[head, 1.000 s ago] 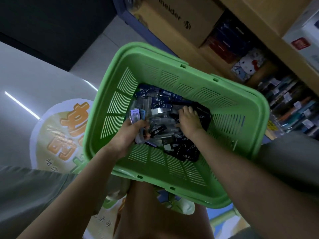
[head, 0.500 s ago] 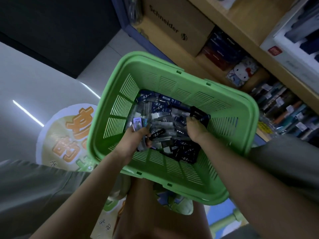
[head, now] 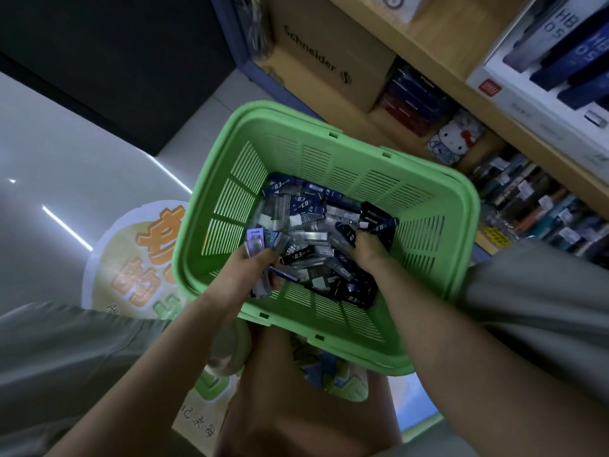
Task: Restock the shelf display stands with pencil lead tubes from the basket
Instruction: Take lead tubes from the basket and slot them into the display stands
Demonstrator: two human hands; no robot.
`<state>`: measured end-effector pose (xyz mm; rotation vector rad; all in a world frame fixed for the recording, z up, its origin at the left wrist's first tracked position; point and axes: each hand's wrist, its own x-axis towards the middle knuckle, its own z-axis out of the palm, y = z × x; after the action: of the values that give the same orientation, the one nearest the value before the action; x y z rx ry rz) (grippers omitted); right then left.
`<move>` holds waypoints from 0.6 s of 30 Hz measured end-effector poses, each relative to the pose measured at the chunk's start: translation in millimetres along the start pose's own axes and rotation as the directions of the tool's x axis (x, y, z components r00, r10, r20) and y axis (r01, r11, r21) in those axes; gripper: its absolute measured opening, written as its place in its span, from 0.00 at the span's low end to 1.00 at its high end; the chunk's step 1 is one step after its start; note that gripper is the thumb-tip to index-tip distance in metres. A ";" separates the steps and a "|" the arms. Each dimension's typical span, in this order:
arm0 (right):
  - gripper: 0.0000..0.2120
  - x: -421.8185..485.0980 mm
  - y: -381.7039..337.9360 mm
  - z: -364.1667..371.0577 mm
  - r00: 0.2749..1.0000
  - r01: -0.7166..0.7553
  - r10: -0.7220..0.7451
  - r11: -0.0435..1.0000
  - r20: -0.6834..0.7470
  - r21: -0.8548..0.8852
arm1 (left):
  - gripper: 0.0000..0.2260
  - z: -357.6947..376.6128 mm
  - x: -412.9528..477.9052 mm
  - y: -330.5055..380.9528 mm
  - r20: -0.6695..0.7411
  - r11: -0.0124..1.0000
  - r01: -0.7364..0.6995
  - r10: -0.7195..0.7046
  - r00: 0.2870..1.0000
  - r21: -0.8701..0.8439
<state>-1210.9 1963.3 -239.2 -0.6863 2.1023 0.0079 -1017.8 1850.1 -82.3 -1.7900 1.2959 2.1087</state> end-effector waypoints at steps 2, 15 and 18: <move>0.15 -2.0 0.2 -0.9 1.000 0.014 -0.014 0.999 -0.008 0.041 | 0.05 -0.3 -1.6 1.1 -0.017 1.000 -0.006 0.007 1.000 0.008; 0.07 -97.5 -79.7 -83.1 0.864 0.464 -0.499 0.742 -0.064 0.484 | 0.07 25.9 -19.3 31.1 -0.162 0.939 -0.194 0.152 0.975 -0.283; 0.03 -133.6 -90.6 -103.6 0.812 0.517 -0.581 0.680 -0.047 0.520 | 0.14 33.6 -34.4 48.4 -0.125 0.904 -0.321 0.298 0.947 -0.283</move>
<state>-1187.3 1922.9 -53.2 -0.9284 1.5883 -0.8086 -1059.9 1855.6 -28.9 -1.9021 1.4280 2.5517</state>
